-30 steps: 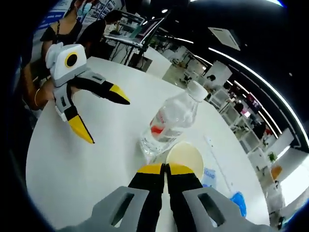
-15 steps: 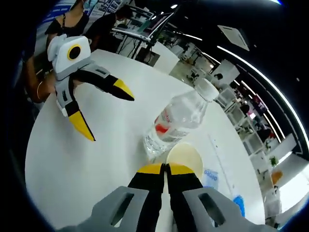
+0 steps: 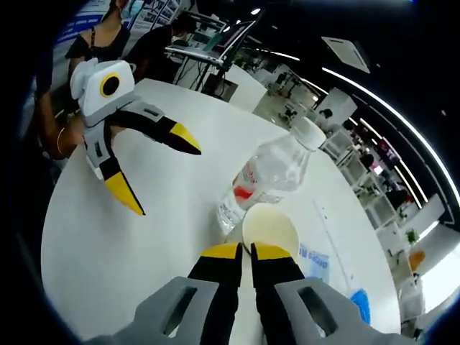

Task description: Arrange the tabletop items into an orderly group along one side of the table until the central work area is clear of visible clutter.

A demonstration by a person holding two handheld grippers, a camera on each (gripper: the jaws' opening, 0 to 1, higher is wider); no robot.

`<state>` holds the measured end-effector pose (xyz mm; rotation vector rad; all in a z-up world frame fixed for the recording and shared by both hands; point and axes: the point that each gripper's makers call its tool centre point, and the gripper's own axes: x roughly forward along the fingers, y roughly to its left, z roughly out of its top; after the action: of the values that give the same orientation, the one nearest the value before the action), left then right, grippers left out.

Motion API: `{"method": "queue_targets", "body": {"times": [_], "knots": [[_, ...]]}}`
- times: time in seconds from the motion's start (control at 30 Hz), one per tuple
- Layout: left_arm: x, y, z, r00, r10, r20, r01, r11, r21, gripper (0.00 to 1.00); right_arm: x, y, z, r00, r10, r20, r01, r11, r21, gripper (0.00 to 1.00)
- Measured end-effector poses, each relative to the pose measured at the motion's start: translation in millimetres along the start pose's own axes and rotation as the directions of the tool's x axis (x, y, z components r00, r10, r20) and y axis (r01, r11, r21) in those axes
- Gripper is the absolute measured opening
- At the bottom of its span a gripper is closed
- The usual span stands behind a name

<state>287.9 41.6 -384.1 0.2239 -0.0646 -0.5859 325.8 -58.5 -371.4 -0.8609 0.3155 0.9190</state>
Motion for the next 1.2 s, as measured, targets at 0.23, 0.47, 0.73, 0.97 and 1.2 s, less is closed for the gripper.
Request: {"method": "queue_targets", "body": {"times": [0.23, 0.47, 0.73, 0.97, 1.2], "knots": [[-0.7, 2.7, -0.1, 1.0, 0.011, -0.001, -0.011, 1.0, 0.005, 0.59, -2.6, -3.8, -2.0, 1.0, -0.021, -0.001, 0.021, 1.0, 0.004, 0.04], [-1.3, 2.5, -1.2, 1.0, 0.011, -0.006, -0.011, 1.0, 0.003, 0.59, -1.8, -5.1, -4.2, 0.999, -0.032, -0.01, 0.032, 0.999, -0.017, 0.03], [-2.1, 2.8, -0.9, 1.0, 0.012, -0.005, -0.012, 1.0, 0.001, 0.59, -0.7, -6.9, -2.8, 0.999, -0.03, -0.017, 0.029, 0.999, -0.038, 0.02], [-2.3, 3.7, -0.5, 1.0, 0.015, -0.004, -0.015, 1.0, -0.001, 0.59, 0.0, -6.0, -2.0, 0.999, -0.026, -0.027, 0.025, 0.998, -0.056, 0.02], [-2.0, 3.7, -1.7, 1.0, 0.013, -0.01, -0.013, 1.0, -0.002, 0.59, -2.5, -5.9, -4.3, 0.999, -0.02, -0.035, 0.019, 0.999, -0.042, 0.04]]}}
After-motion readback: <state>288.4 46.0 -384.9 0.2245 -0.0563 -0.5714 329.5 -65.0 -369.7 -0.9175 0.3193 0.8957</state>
